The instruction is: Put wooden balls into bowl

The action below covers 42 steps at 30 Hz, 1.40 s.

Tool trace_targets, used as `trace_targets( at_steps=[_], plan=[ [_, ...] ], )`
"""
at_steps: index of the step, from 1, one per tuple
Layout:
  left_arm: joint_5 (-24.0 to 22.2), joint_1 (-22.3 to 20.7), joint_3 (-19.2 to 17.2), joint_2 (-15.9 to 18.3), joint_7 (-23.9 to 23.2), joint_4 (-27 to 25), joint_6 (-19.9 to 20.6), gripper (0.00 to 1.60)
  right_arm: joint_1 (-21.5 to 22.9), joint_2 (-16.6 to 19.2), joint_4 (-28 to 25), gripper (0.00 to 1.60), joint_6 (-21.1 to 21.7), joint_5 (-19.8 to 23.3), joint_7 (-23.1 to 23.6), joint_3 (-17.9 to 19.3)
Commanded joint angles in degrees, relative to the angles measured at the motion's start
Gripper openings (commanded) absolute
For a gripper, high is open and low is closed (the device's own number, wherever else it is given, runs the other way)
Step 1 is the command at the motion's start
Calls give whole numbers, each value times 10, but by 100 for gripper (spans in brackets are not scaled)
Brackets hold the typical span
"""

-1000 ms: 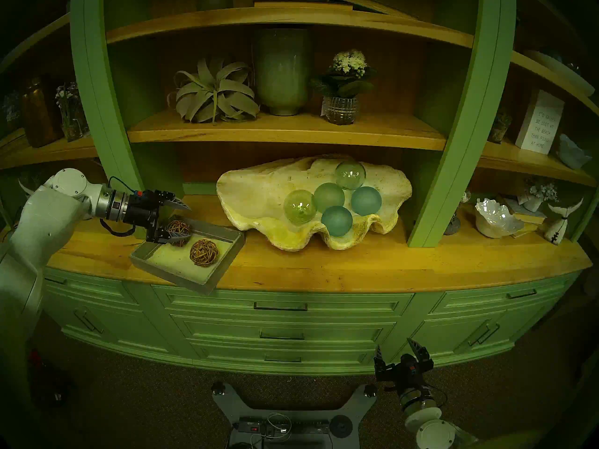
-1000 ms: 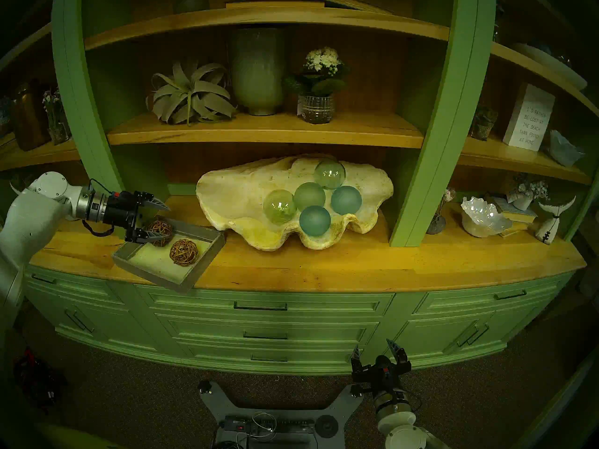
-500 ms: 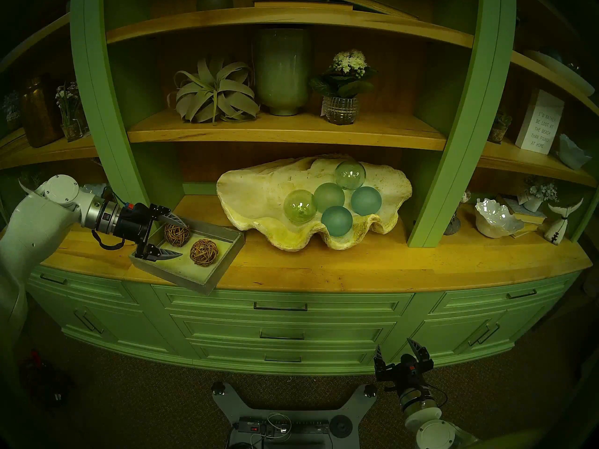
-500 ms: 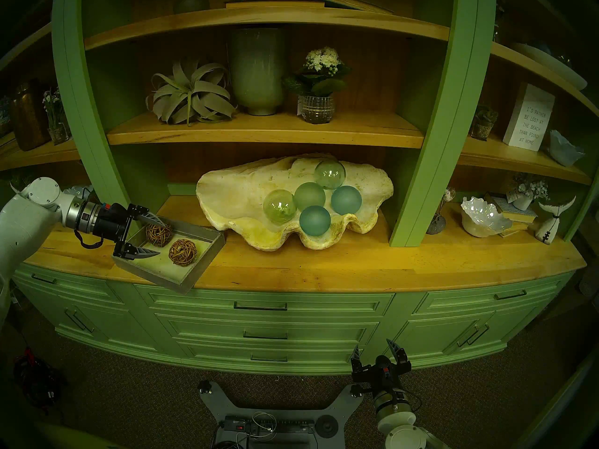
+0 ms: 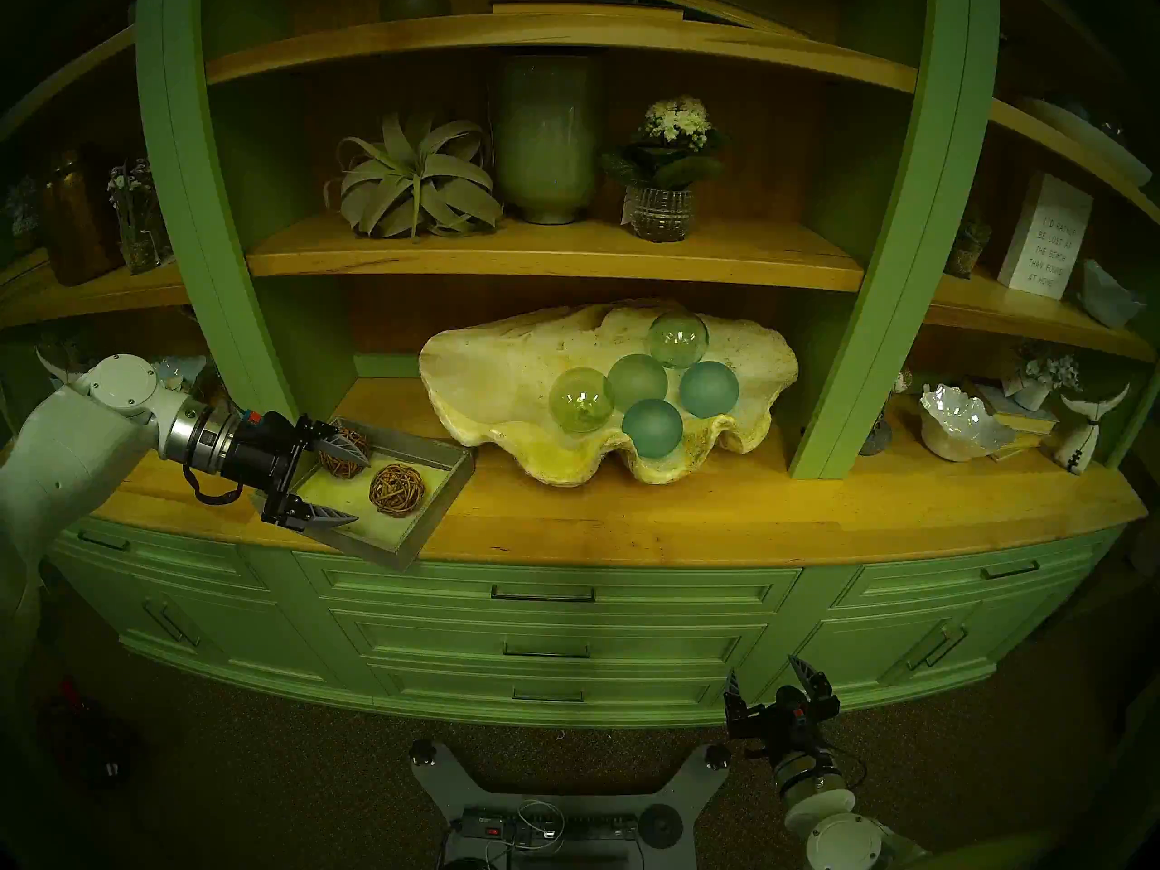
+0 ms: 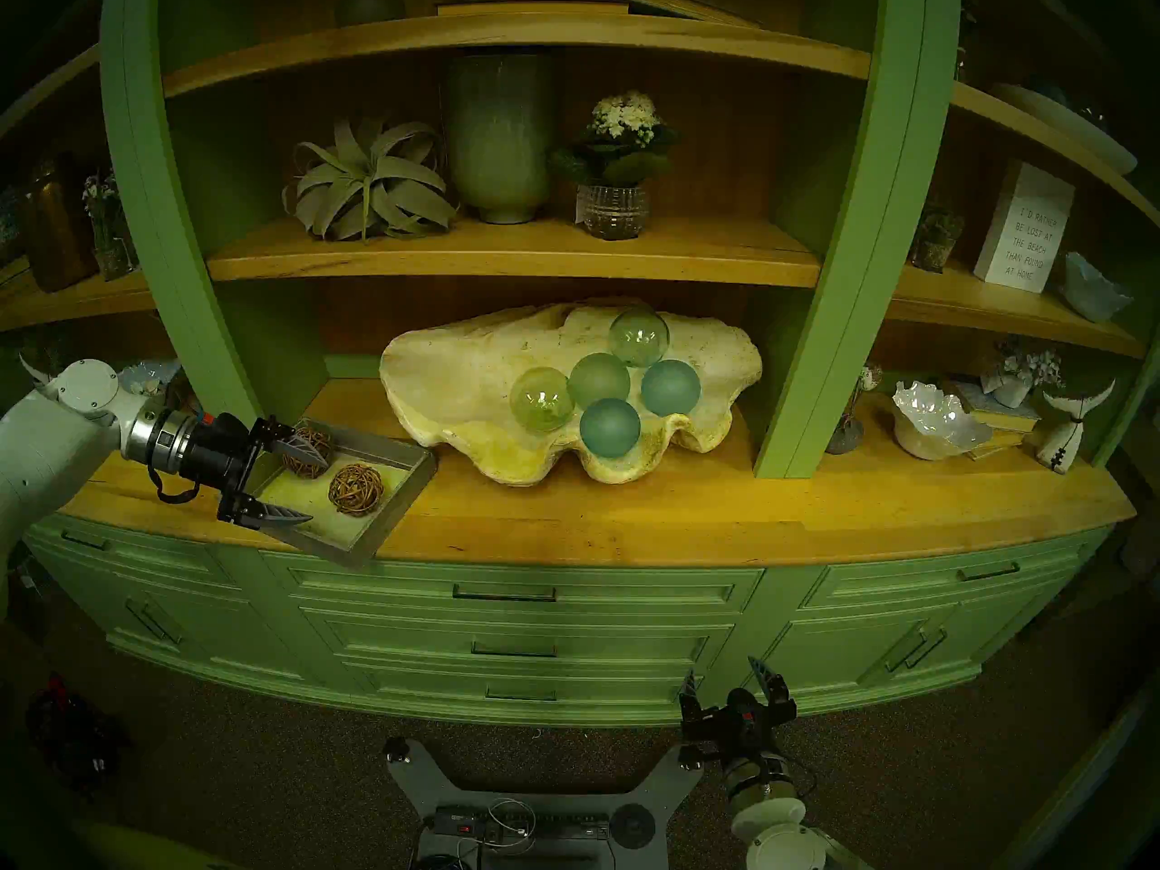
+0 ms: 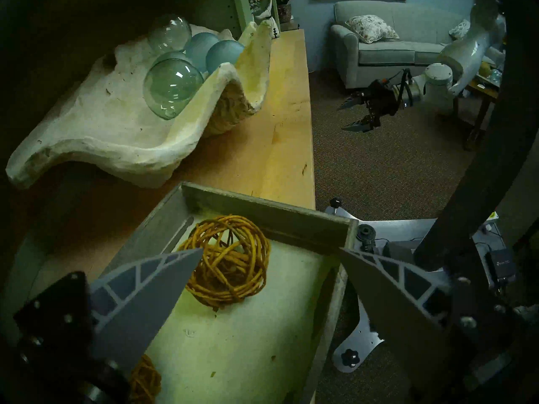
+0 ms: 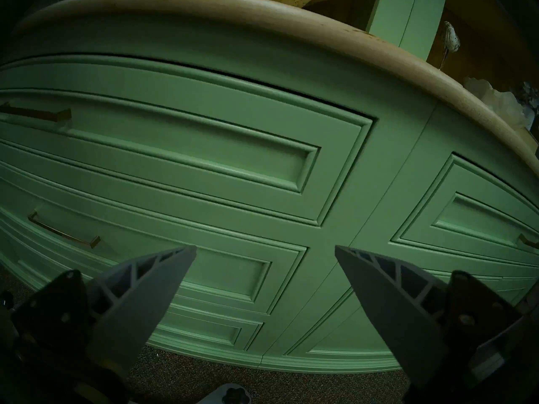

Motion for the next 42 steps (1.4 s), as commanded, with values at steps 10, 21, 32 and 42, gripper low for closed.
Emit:
trace_targets(
  at_steps=[10, 21, 32, 42],
  plan=[
    [-18, -68, 24, -44, -8, 31, -25, 160, -1, 2, -17, 160, -4, -1, -1, 2],
    [-9, -92, 68, -82, -8, 94, -45, 160, -1, 2, -17, 160, -4, -1, -1, 2],
    [-9, -110, 104, -110, -2, 139, -63, 160, -1, 2, -17, 160, -4, -1, -1, 2],
    [-15, -122, 129, -128, 4, 166, -70, 160, -1, 2, -17, 160, -4, -1, -1, 1]
  ],
)
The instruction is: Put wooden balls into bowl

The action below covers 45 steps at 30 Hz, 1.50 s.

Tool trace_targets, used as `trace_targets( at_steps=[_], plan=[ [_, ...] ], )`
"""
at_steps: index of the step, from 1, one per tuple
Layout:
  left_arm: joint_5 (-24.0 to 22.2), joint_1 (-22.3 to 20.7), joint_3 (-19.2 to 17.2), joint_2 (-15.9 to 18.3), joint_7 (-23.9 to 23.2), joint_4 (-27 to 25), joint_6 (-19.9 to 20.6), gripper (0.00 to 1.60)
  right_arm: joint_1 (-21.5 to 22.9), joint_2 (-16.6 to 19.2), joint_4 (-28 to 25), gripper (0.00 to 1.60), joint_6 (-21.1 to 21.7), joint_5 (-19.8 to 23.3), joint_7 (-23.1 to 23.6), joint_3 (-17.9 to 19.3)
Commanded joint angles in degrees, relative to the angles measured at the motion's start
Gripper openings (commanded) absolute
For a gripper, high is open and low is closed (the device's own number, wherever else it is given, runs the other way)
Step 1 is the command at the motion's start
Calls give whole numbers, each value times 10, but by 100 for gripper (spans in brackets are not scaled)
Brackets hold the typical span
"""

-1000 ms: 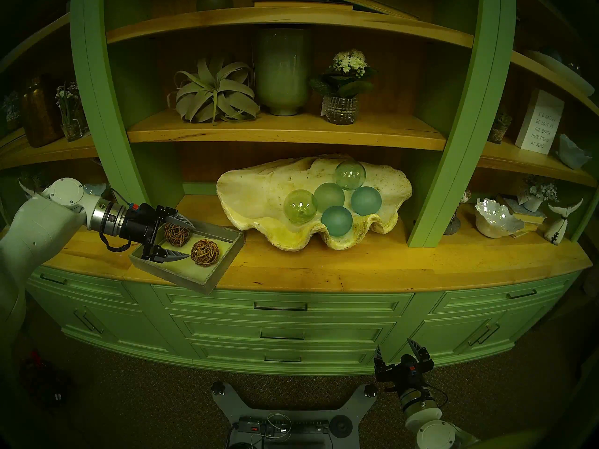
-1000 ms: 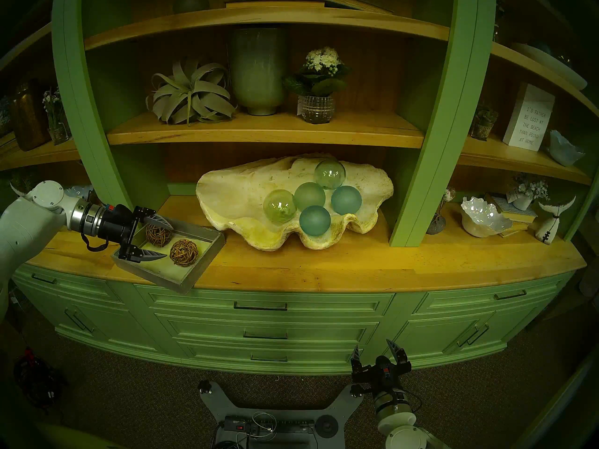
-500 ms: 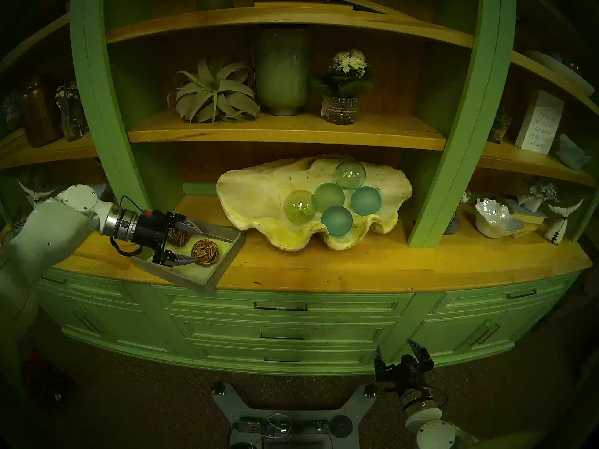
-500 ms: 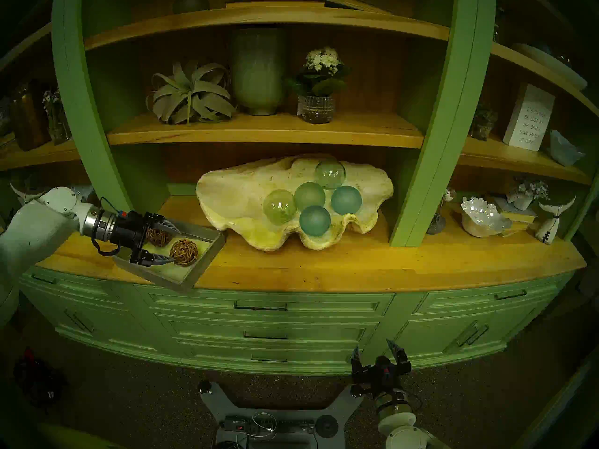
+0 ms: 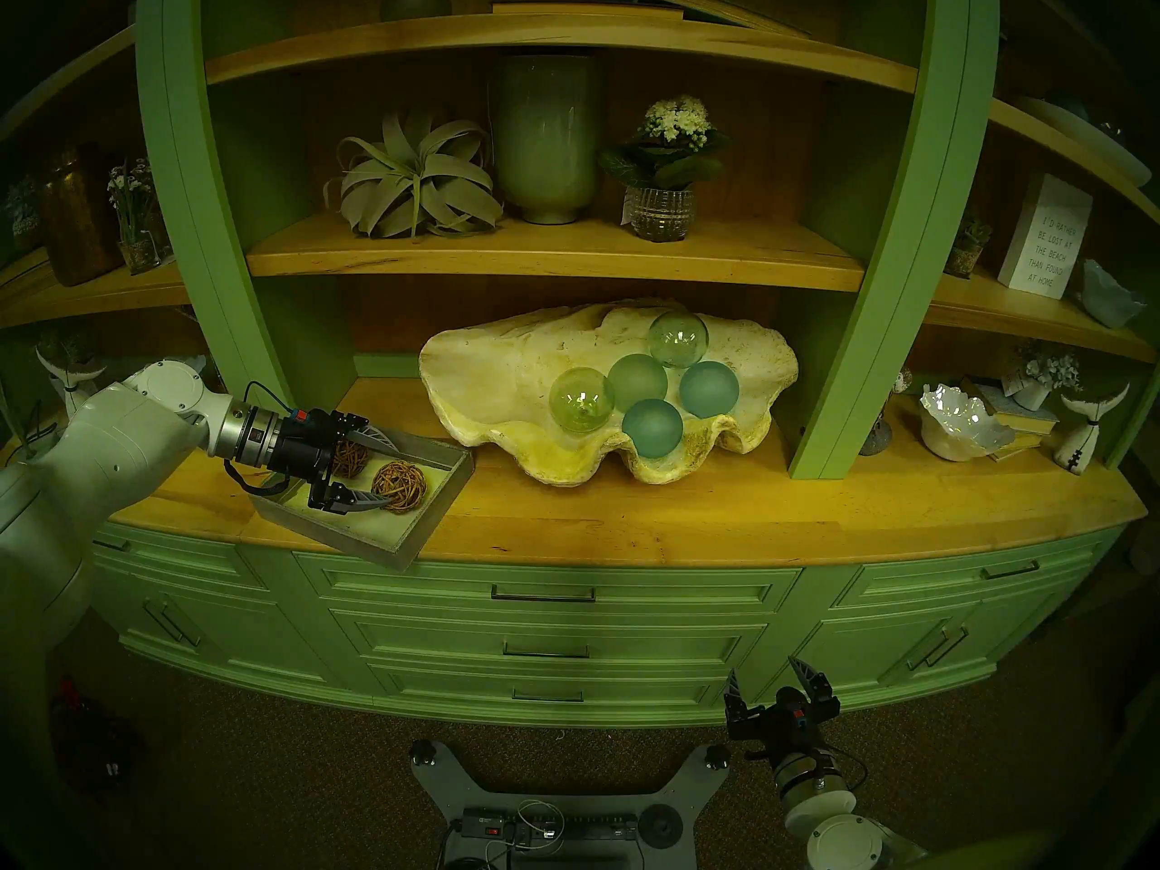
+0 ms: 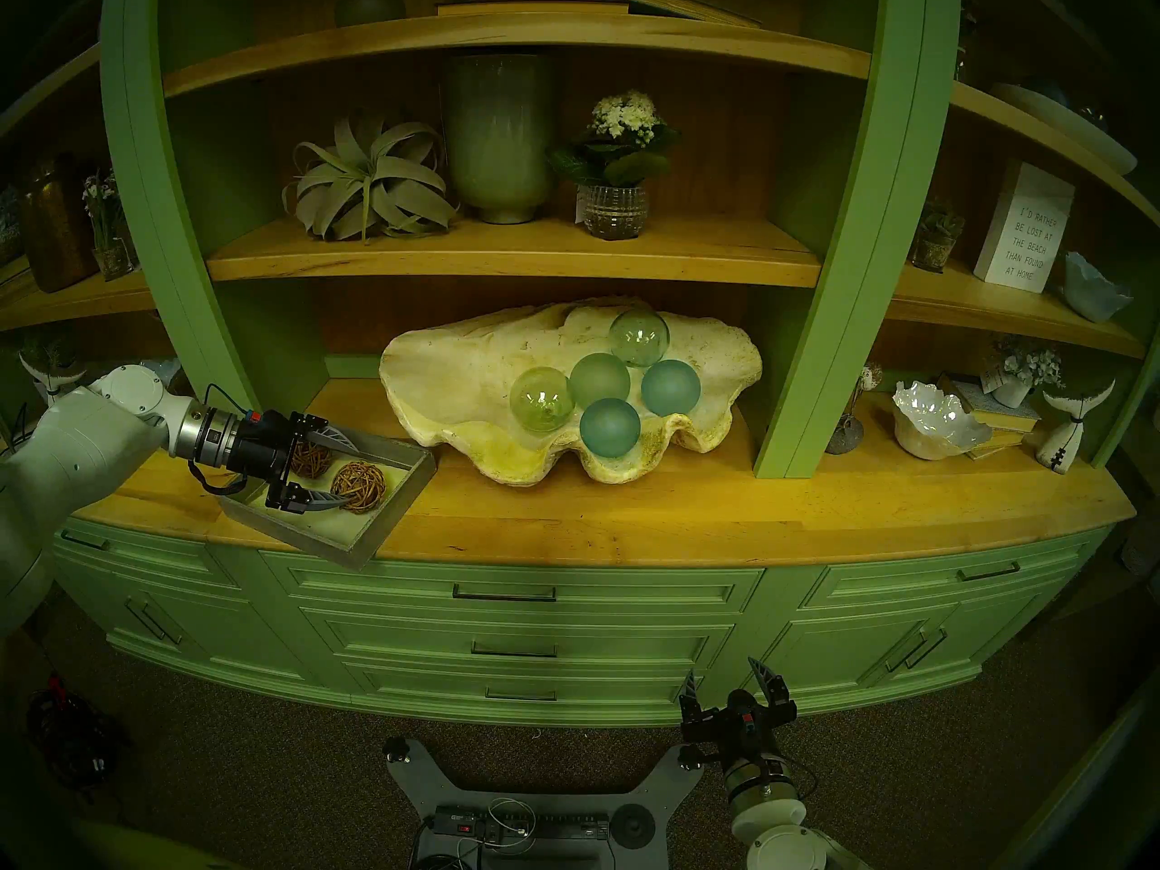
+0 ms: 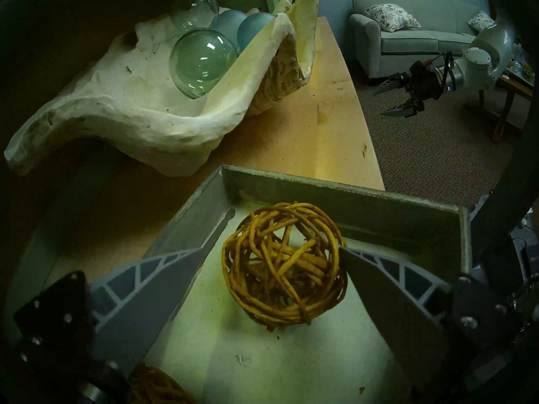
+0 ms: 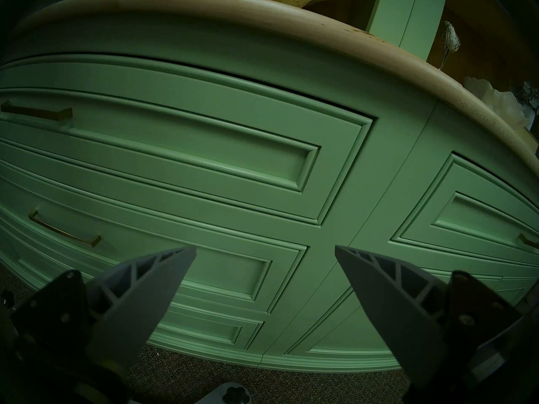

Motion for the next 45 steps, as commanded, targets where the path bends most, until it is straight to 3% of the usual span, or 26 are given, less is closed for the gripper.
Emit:
trace_targets(
  at_steps=[1, 16, 17, 18, 37, 38, 39, 45],
  plan=[
    [-11, -37, 6, -15, -55, 12, -5, 160, 1, 1, -15, 160, -4, -1, -1, 1],
    [-24, -42, 41, -40, -55, 36, -13, 160, 1, 1, -15, 160, -4, -1, -1, 1],
    [-22, -41, 46, -40, -36, 31, -15, 160, 1, 1, -15, 160, -4, -1, -1, 1],
    [-25, -43, 45, -43, -50, 35, -15, 160, 1, 1, -15, 160, -4, -1, -1, 1],
    [-45, -40, 74, -48, -25, 21, -29, 160, 1, 1, -15, 160, -4, -1, -1, 1],
    [-48, -41, 73, -50, -44, 26, -29, 160, 1, 1, -15, 160, -4, -1, -1, 1],
    [-44, -39, 81, -47, -17, 18, -30, 160, 1, 1, -15, 160, -4, -1, -1, 1],
    [-48, -40, 95, -51, -28, 23, -31, 160, 1, 1, -15, 160, -4, -1, -1, 1]
  ],
)
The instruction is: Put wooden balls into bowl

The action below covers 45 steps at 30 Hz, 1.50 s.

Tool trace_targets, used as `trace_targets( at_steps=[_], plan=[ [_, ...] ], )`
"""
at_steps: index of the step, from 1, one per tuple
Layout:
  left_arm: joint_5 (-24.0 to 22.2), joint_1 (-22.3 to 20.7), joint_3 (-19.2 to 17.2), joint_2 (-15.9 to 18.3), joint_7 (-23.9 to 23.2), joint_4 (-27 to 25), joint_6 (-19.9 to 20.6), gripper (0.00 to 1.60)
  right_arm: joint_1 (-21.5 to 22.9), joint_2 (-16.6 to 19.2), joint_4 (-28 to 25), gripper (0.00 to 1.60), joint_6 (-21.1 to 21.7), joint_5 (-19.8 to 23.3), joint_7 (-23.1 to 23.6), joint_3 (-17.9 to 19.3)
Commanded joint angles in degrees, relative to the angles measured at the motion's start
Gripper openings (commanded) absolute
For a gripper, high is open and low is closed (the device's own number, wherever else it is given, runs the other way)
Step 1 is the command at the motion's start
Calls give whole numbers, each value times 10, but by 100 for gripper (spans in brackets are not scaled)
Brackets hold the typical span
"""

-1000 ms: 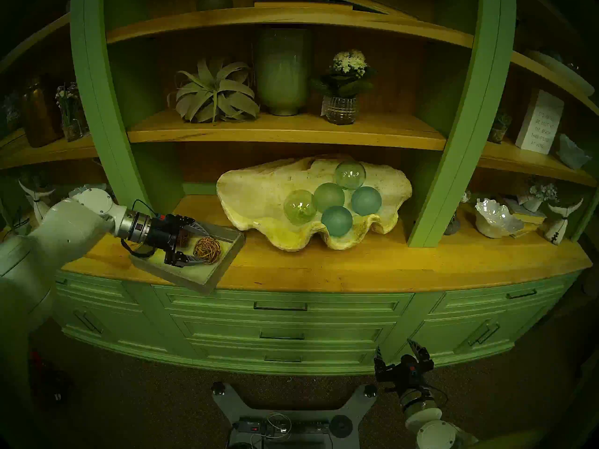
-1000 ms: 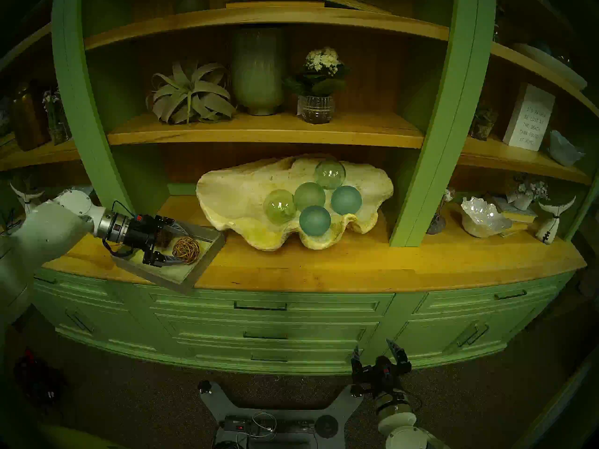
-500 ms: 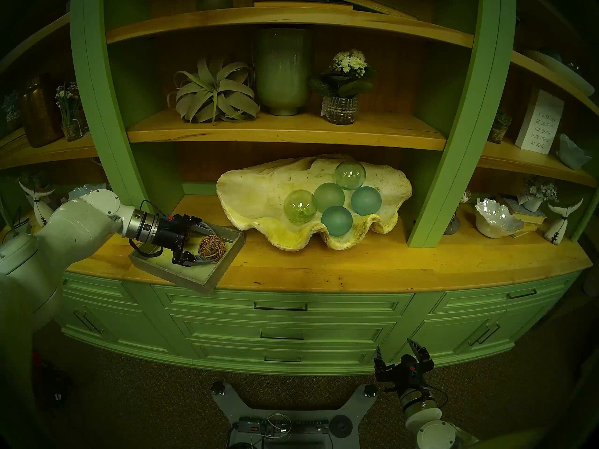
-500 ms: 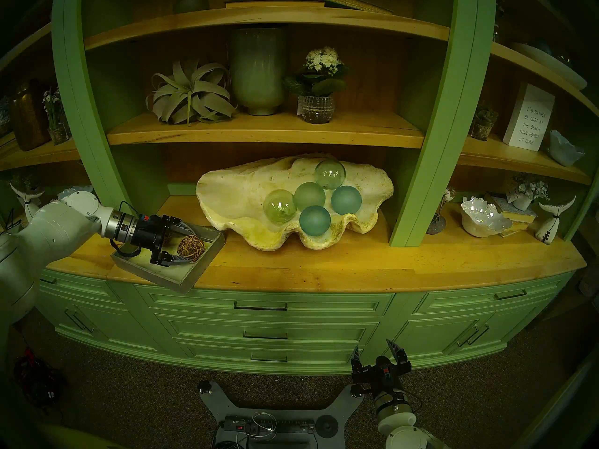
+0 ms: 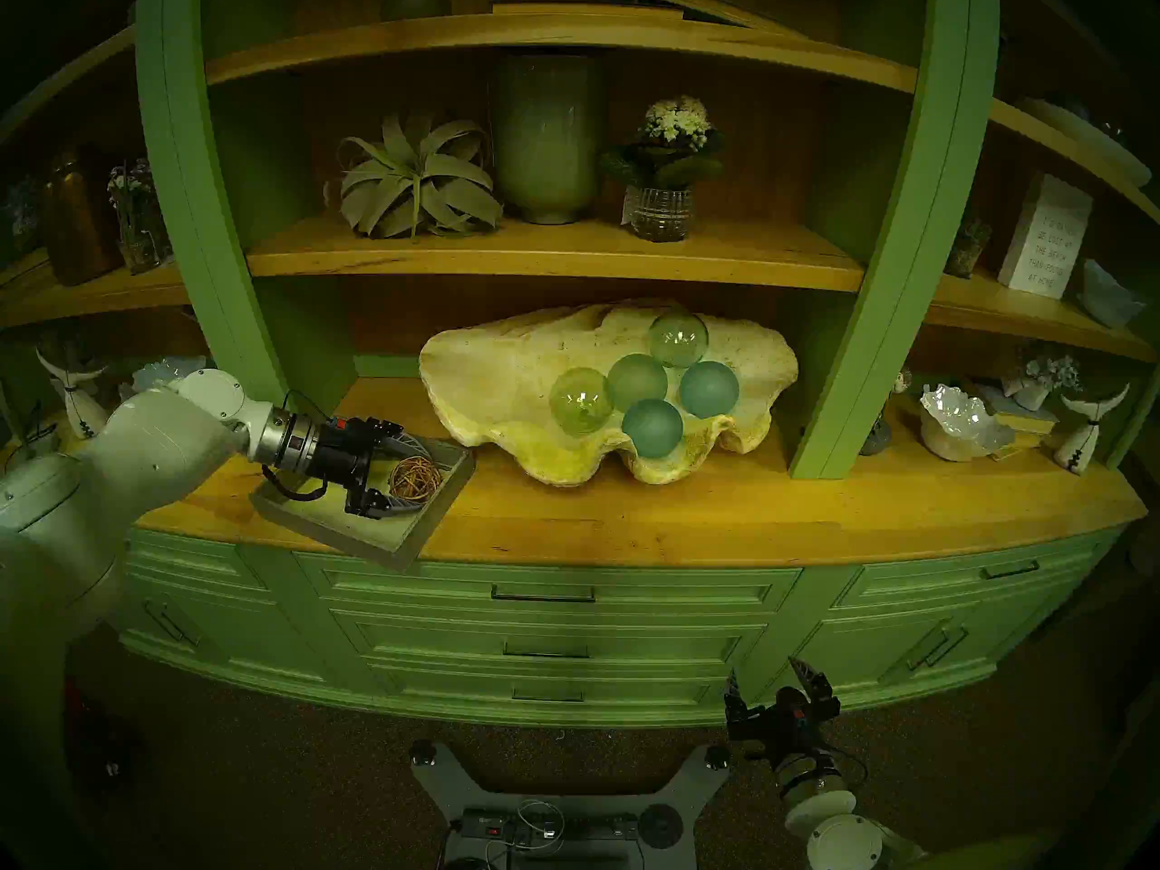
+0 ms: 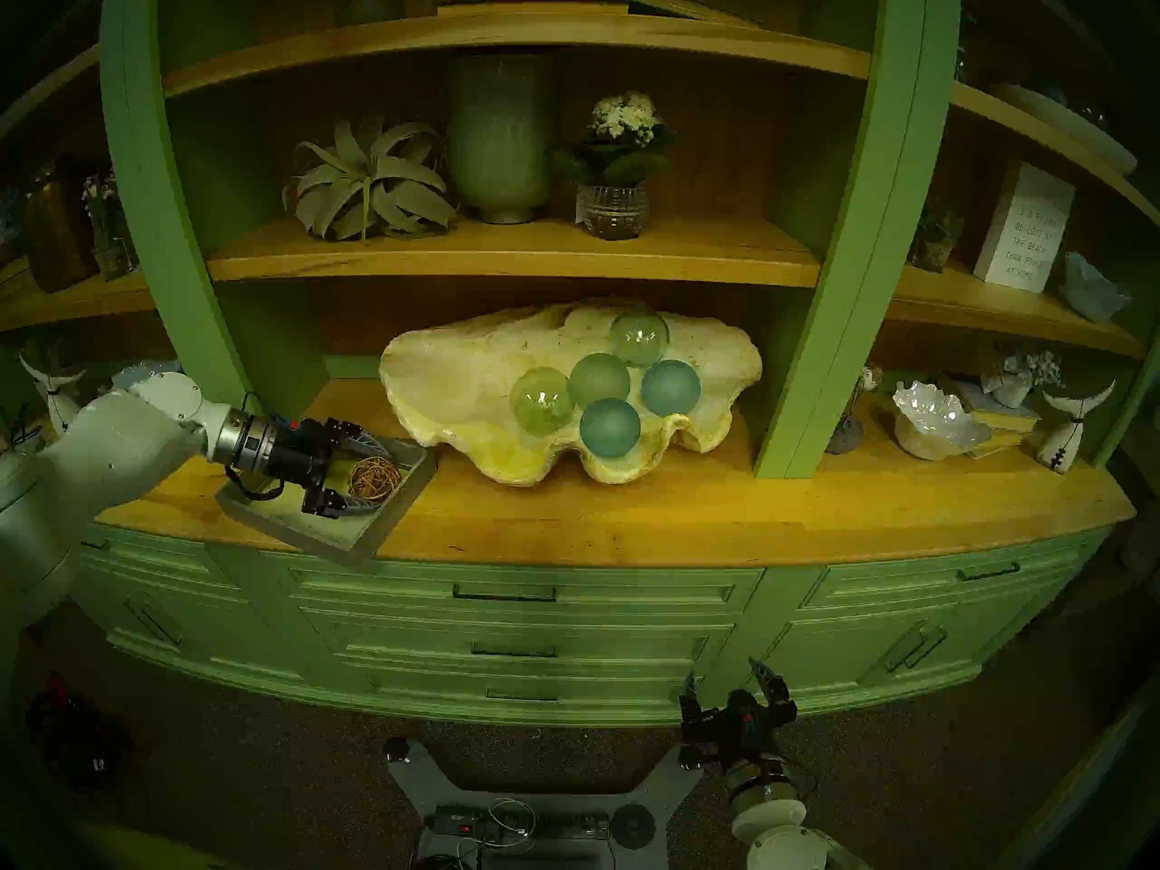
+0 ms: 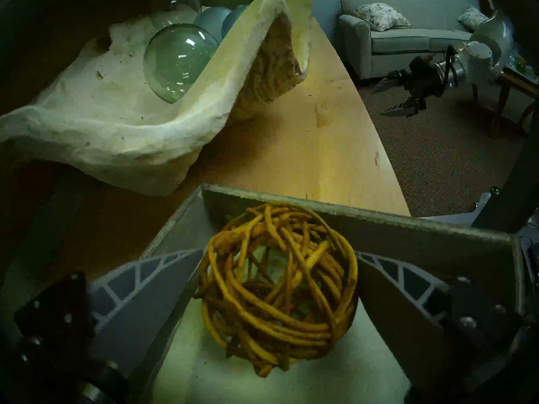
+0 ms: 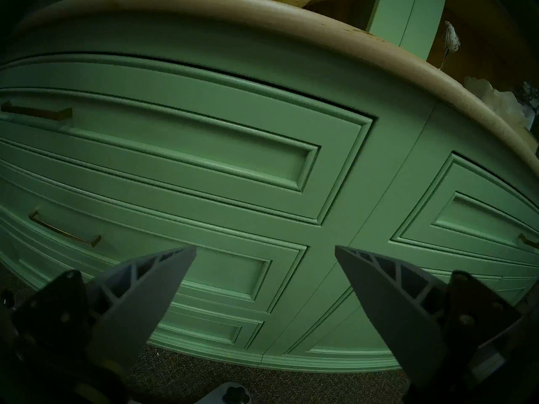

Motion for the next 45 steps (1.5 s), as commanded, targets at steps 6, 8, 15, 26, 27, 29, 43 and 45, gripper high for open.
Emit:
trace_targets(
  at_steps=[6, 8, 15, 26, 27, 29, 43, 45],
  plan=[
    [-17, -24, 28, -2, -51, 3, -3, 151, 1, 1, -15, 160, -4, -1, -1, 1],
    [-21, -27, 28, -2, -61, 7, -3, 63, 1, 1, -15, 160, -4, -1, -1, 1],
    [-29, -39, 36, 5, -48, 9, -13, 0, 2, 0, -15, 160, -4, -1, -1, 1],
    [-53, -57, 27, 46, -38, -25, -38, 0, 2, 0, -14, 160, -4, -1, -1, 1],
    [-58, -58, 24, 52, -40, -30, -41, 0, 2, 0, -14, 160, -4, -1, -1, 1],
    [-66, -57, 22, 66, -33, -46, -44, 0, 2, 0, -14, 160, -4, -1, -1, 1],
    [-155, -34, 7, 163, -15, -149, -38, 0, 1, 1, -15, 160, -4, -1, -1, 1],
    [-177, -33, -2, 177, -16, -165, -30, 0, 1, 1, -16, 160, -4, -1, -1, 1]
  ],
)
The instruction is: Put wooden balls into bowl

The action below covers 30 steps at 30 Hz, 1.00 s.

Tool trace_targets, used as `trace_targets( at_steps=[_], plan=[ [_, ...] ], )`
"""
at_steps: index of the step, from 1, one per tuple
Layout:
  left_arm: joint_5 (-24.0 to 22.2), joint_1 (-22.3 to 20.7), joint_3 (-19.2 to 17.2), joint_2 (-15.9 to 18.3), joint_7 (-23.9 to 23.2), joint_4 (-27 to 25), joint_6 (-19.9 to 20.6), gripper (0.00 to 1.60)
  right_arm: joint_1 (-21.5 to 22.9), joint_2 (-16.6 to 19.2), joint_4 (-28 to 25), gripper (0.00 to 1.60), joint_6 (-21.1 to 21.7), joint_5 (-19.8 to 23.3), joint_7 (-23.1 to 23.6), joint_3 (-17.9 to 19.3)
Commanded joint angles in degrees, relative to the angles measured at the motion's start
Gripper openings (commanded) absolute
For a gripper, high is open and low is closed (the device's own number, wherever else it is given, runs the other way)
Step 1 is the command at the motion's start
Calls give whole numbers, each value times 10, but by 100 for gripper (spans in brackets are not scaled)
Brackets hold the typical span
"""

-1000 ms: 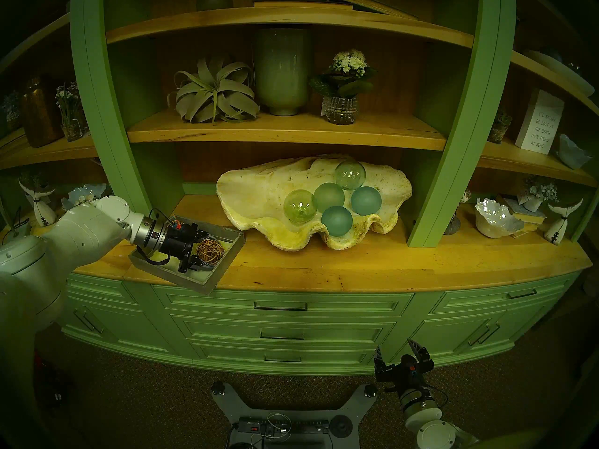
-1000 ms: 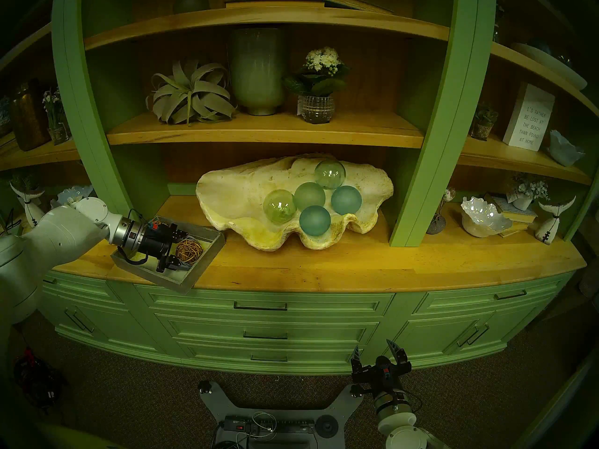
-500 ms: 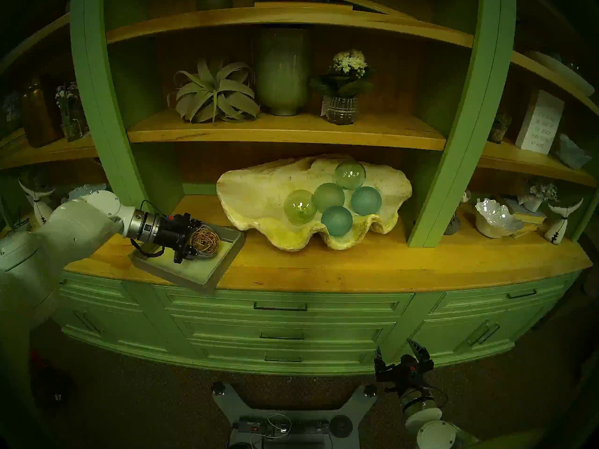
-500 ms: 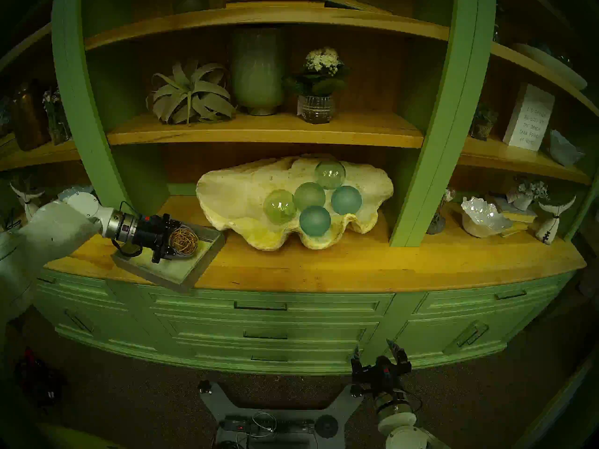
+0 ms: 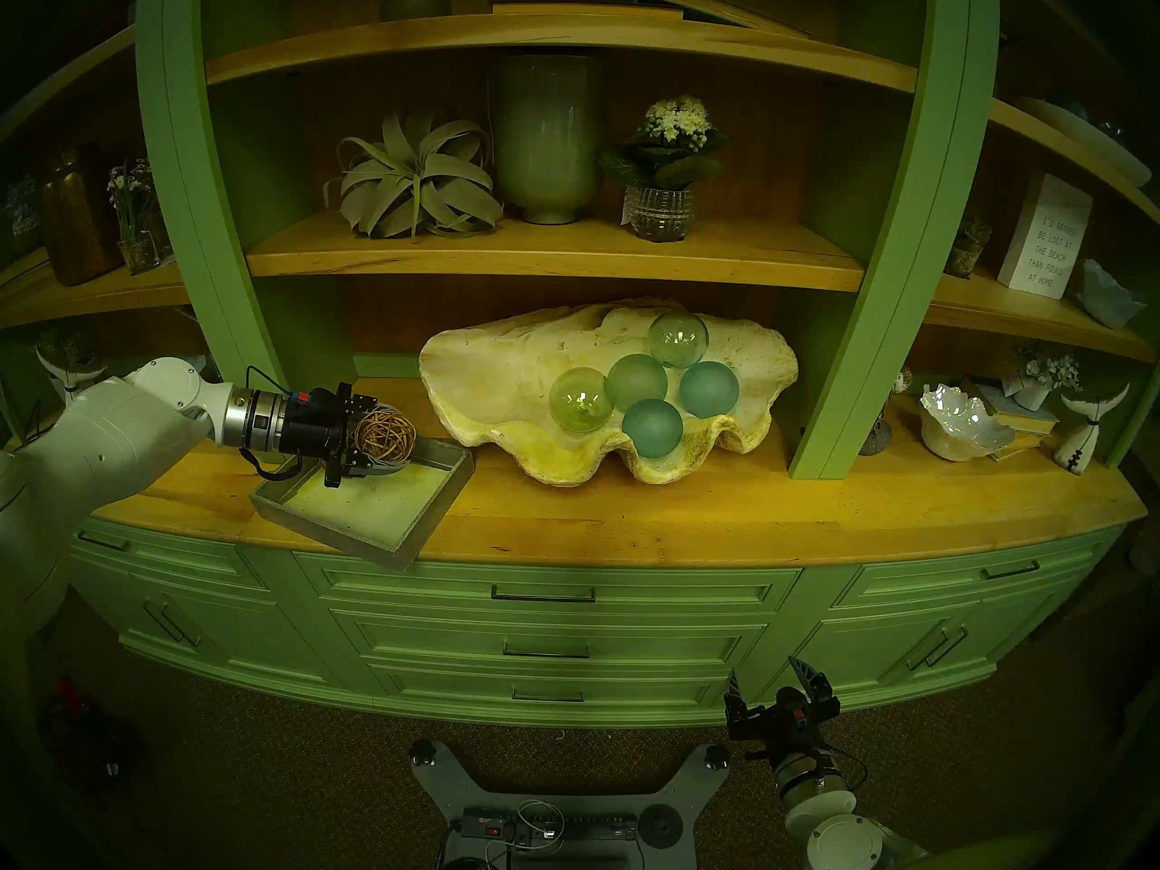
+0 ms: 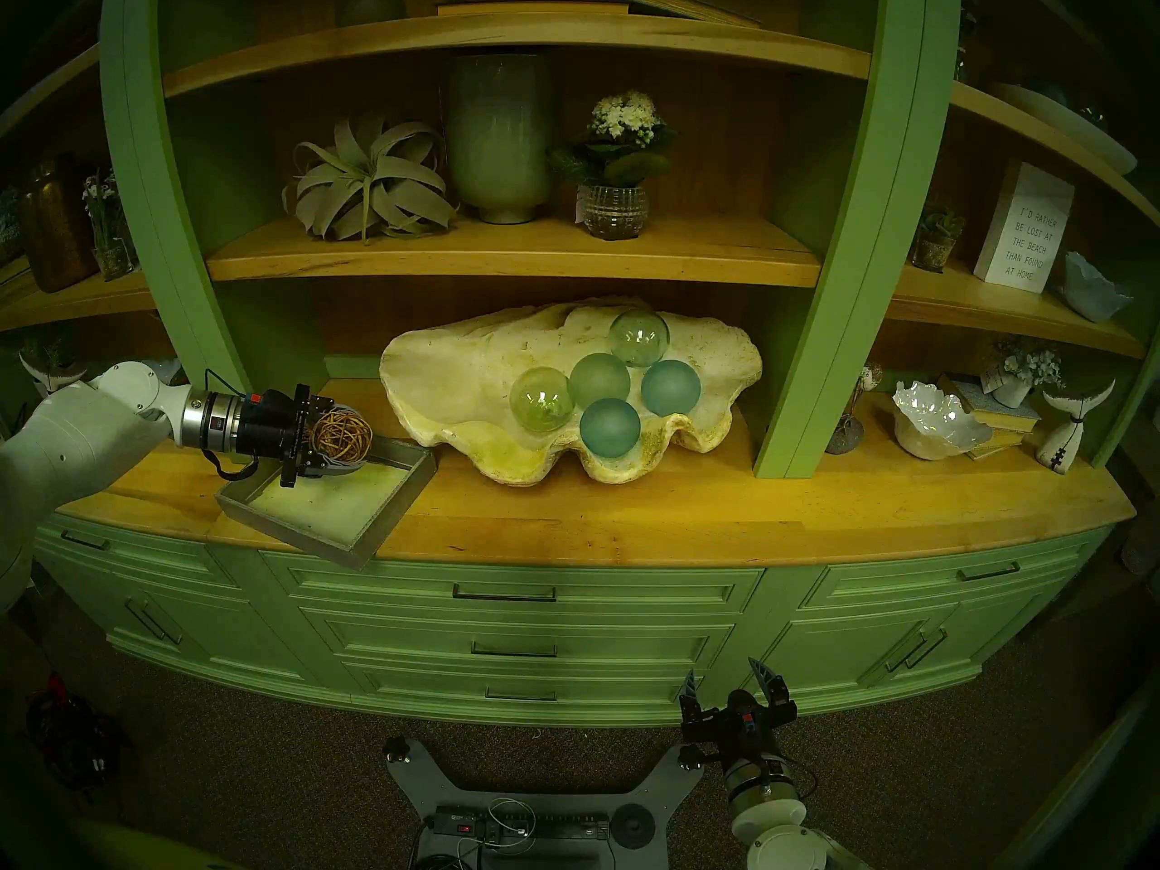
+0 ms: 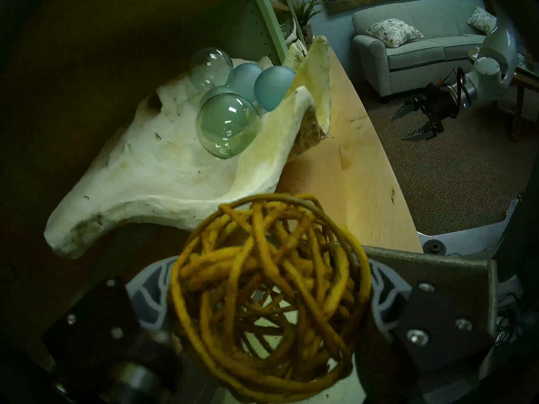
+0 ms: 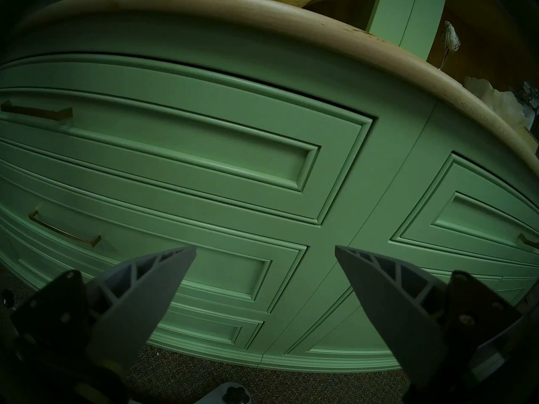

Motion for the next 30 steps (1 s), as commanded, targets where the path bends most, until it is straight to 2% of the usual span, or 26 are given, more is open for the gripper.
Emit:
trace_targets(
  at_steps=[1, 7, 11, 15, 18, 22, 30],
  plan=[
    [-74, -11, -33, 66, -59, -49, 17, 0, 1, 1, -16, 160, -4, -1, -1, 2],
    [-125, -7, -45, 103, -42, -112, 54, 0, 0, 1, -17, 160, -4, -1, -1, 2],
    [-136, -6, -46, 113, -23, -144, 86, 0, -1, 1, -19, 160, -3, 0, -1, 2],
    [-112, -10, -38, 110, 32, -167, 125, 0, -2, 2, -20, 160, -2, 0, -1, 2],
    [-101, -15, -41, 92, 59, -158, 149, 0, -1, 2, -19, 160, -3, 0, -1, 2],
    [-95, -21, -42, 82, 89, -166, 163, 0, -1, 2, -19, 160, -3, 0, -1, 2],
    [-57, -34, -43, 65, 132, -231, 179, 0, 0, 1, -18, 160, -3, 0, -1, 2]
  ],
)
